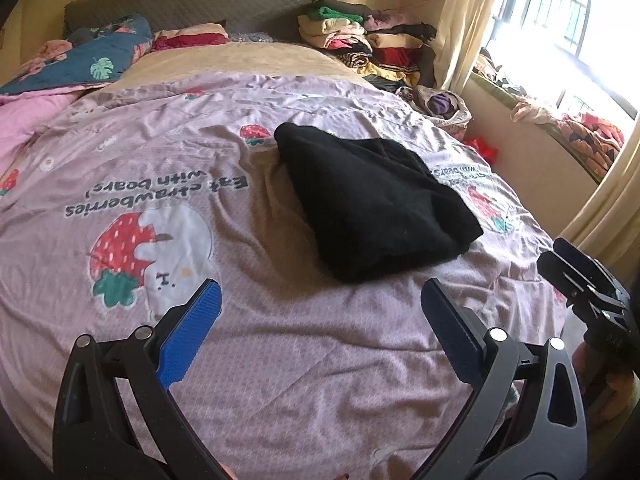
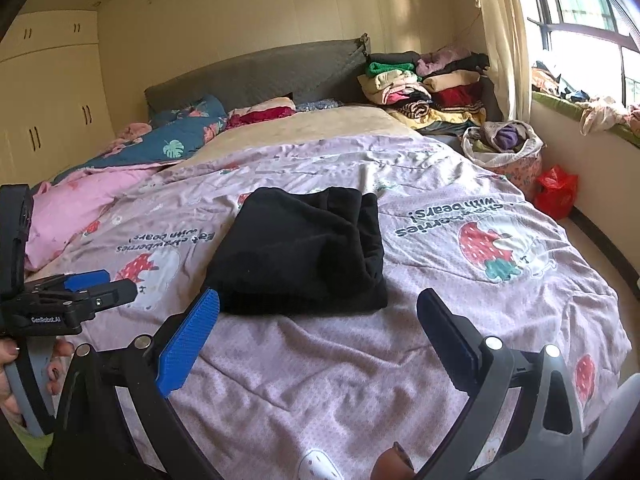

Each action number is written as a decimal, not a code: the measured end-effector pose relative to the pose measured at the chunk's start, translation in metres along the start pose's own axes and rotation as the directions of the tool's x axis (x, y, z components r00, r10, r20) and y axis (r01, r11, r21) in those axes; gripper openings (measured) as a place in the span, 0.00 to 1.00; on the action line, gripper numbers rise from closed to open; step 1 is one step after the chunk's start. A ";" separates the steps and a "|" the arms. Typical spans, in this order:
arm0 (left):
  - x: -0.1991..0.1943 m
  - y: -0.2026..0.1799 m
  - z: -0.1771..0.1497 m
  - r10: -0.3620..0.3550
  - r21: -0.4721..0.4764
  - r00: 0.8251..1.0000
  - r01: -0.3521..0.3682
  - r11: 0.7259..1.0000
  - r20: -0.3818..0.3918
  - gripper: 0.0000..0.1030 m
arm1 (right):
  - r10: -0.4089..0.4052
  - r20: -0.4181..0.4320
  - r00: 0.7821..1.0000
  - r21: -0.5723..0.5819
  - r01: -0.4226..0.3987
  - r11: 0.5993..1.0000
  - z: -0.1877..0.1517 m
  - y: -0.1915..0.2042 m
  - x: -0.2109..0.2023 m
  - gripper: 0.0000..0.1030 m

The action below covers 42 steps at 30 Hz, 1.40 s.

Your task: Fold small clothes

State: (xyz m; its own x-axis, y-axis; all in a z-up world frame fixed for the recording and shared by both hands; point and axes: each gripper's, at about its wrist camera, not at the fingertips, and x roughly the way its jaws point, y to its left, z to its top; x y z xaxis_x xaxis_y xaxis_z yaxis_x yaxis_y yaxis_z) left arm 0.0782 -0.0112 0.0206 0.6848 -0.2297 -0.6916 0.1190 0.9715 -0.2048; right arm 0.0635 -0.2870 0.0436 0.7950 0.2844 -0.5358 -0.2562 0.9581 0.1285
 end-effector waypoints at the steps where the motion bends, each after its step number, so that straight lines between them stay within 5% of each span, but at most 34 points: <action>1: -0.001 0.001 -0.003 0.001 0.000 1.000 -0.001 1.000 0.001 0.91 | -0.009 0.008 1.000 -0.003 0.009 1.000 -0.004 0.001 -0.002 0.96; 15: 0.005 0.008 -0.031 -0.007 0.015 1.000 0.007 1.000 0.005 0.91 | -0.084 -0.042 0.996 -0.013 0.083 0.996 -0.045 0.002 0.009 0.96; 42: 0.015 0.011 -0.037 0.034 0.013 0.999 -0.034 0.999 -0.030 0.91 | -0.102 -0.074 0.992 0.016 0.103 0.995 -0.049 -0.006 0.019 0.96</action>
State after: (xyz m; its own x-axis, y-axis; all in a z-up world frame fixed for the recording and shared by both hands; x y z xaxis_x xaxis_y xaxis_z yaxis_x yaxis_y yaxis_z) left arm 0.0633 -0.0064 -0.0177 0.6663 -0.1980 -0.7189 0.1048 0.9794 -0.1726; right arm 0.0529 -0.2893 -0.0080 0.7743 0.1821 -0.6061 -0.1637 0.9827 0.0861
